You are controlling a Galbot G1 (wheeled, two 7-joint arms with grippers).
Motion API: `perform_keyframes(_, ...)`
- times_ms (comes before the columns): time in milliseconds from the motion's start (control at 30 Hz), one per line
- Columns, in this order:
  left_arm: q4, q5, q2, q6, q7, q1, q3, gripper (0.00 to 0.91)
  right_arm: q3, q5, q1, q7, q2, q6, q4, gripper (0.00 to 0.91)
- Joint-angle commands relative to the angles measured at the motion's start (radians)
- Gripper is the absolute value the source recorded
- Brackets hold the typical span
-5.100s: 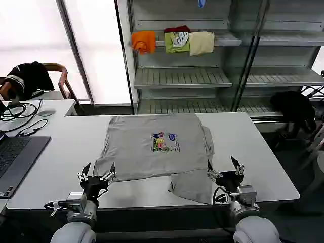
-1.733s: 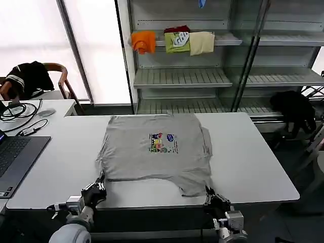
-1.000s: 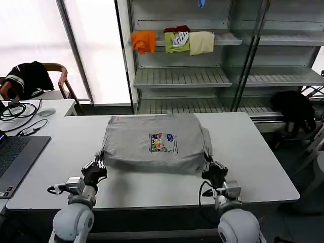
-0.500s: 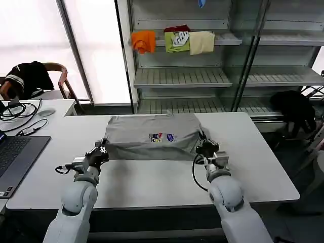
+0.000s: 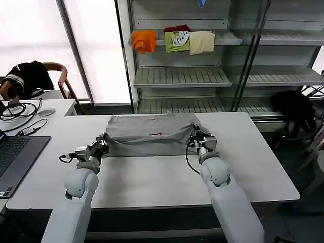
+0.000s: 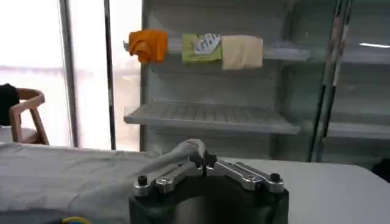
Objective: Fold and organize the clothes.
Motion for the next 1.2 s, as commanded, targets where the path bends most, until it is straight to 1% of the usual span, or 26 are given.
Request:
perform_keyframes(33, 0.094, 0.001, 0.001, 0.006, 0.01, -0.05, 0.005, 0.907, -0.007, -0.014, 0.068, -0.004, 0.016, -0.029, -0.101, 0.907)
perform_keyframes(167, 0.112, 0.001, 0.001, 0.024, 0.019, -0.063, 0.007, 0.907, -0.015, -0.038, 0.068, -0.021, 0.013, -0.086, -0.102, 0.907)
perform_keyframes(233, 0.111, 0.001, 0.002, 0.059, 0.019, -0.065, 0.007, 0.907, -0.011, -0.04, 0.07, -0.02, 0.025, -0.107, -0.111, 0.907)
perform_keyframes(267, 0.11, 0.0, 0.002, 0.065, 0.018, -0.065, 0.007, 0.907, -0.006, -0.032, 0.073, -0.012, 0.037, -0.121, -0.119, 0.907)
perform_keyframes(333, 0.09, -0.004, 0.006, 0.108, 0.014, -0.061, 0.005, 0.907, -0.003, -0.009, 0.074, 0.002, 0.048, -0.144, -0.123, 0.907)
perform_keyframes(367, 0.084, -0.005, 0.007, 0.115, 0.011, -0.06, 0.006, 0.907, -0.004, 0.006, 0.071, 0.008, 0.049, -0.144, -0.122, 0.907)
perform_keyframes(400, 0.075, -0.007, 0.008, 0.124, 0.004, -0.058, 0.004, 0.907, -0.006, 0.034, 0.068, 0.026, 0.052, -0.146, -0.12, 0.907)
perform_keyframes(433, 0.068, -0.011, 0.009, 0.133, -0.002, -0.055, 0.002, 0.907, -0.005, 0.042, 0.067, 0.034, 0.056, -0.146, -0.119, 0.907)
perform_keyframes(467, 0.055, -0.014, 0.012, 0.133, -0.008, -0.05, 0.002, 0.907, -0.002, 0.075, 0.065, 0.06, 0.066, -0.146, -0.118, 0.907)
perform_keyframes(567, 0.021, -0.012, 0.019, 0.134, -0.017, -0.026, 0.002, 0.907, 0.0, 0.078, 0.056, 0.078, 0.07, -0.145, -0.107, 0.907)
perform_keyframes(667, -0.033, -0.008, 0.02, 0.134, -0.025, 0.002, 0.003, 0.907, -0.003, 0.071, 0.021, 0.081, 0.044, -0.144, -0.048, 0.907)
perform_keyframes(867, -0.146, 0.009, 0.025, 0.134, -0.029, 0.085, 0.008, 0.907, -0.002, 0.069, -0.072, 0.107, -0.03, -0.145, 0.11, 0.907)
perform_keyframes(933, -0.157, 0.022, 0.026, 0.134, -0.03, 0.103, 0.006, 0.907, 0.0, 0.069, -0.1, 0.11, -0.058, -0.146, 0.166, 0.907)
perform_keyframes(1033, -0.161, 0.025, 0.029, 0.134, -0.031, 0.12, 0.001, 0.907, 0.008, 0.072, -0.127, 0.113, -0.094, -0.146, 0.207, 0.907)
perform_keyframes(1200, -0.142, 0.04, 0.031, 0.133, -0.029, 0.128, -0.002, 0.907, 0.019, 0.085, -0.165, 0.119, -0.14, -0.146, 0.242, 0.907)
